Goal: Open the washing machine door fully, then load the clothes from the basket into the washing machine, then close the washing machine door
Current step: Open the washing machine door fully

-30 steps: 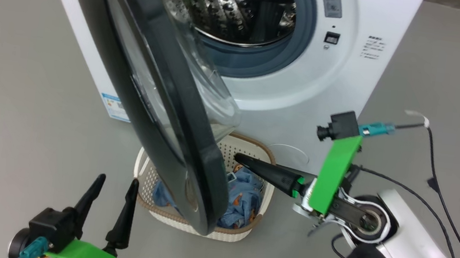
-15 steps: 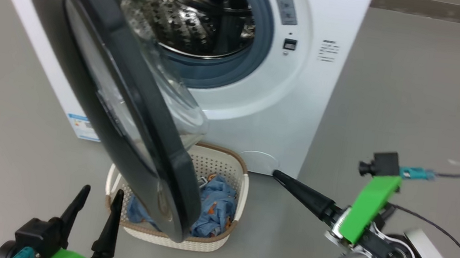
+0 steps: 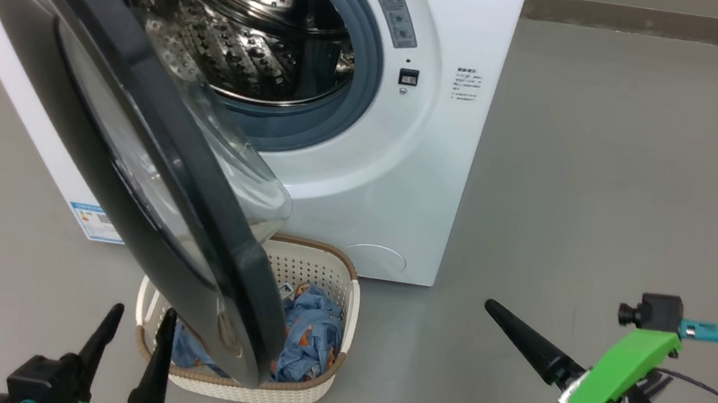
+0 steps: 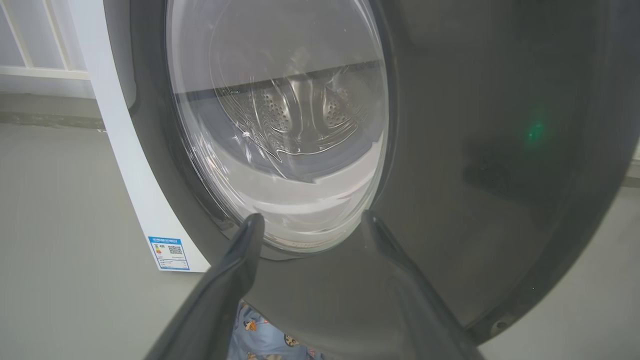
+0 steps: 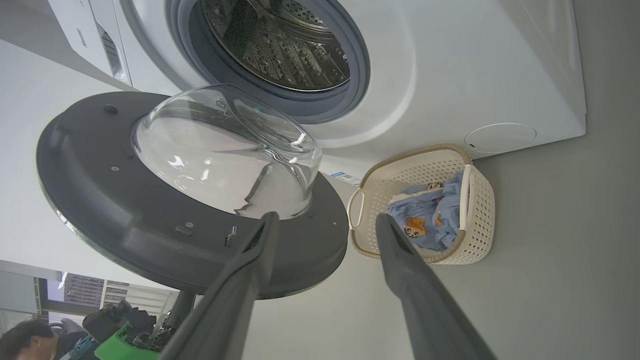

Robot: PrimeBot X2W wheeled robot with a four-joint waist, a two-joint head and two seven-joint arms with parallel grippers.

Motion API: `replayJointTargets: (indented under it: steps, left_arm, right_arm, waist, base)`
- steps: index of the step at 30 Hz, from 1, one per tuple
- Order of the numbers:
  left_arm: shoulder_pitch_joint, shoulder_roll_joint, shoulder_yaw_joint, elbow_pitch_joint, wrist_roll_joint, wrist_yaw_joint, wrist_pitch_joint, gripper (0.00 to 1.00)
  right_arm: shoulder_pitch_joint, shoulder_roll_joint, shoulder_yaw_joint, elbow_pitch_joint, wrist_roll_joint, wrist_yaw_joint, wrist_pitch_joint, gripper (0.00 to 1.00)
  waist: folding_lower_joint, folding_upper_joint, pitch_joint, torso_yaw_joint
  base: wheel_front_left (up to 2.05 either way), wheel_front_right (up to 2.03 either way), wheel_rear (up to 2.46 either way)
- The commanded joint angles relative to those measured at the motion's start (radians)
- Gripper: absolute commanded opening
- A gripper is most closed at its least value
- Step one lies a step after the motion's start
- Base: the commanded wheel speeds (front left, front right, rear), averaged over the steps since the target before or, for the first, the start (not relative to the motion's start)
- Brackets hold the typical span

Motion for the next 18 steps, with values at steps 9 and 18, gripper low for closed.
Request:
replayJointTargets:
  steps: [9, 18]
  left_arm:
    - [-0.004, 0.015, 0.051, -0.031, 0.013, -0.003, -0.006, 1.0]
    - [0.003, 0.01, 0.067, -0.03, 0.014, -0.003, -0.006, 1.0]
  right_arm:
    - [0.045, -0.063, 0.031, 0.008, -0.049, 0.002, -0.172, 1.0]
    - [0.064, -0.119, 0.066, 0.037, -0.098, 0.002, -0.394, 1.0]
  waist:
    - [0.0, 0.0, -0.002, -0.013]
    - [0.0, 0.0, -0.006, -0.019]
  base:
    - [0.0, 0.0, 0.0]
    - [0.0, 0.0, 0.0]
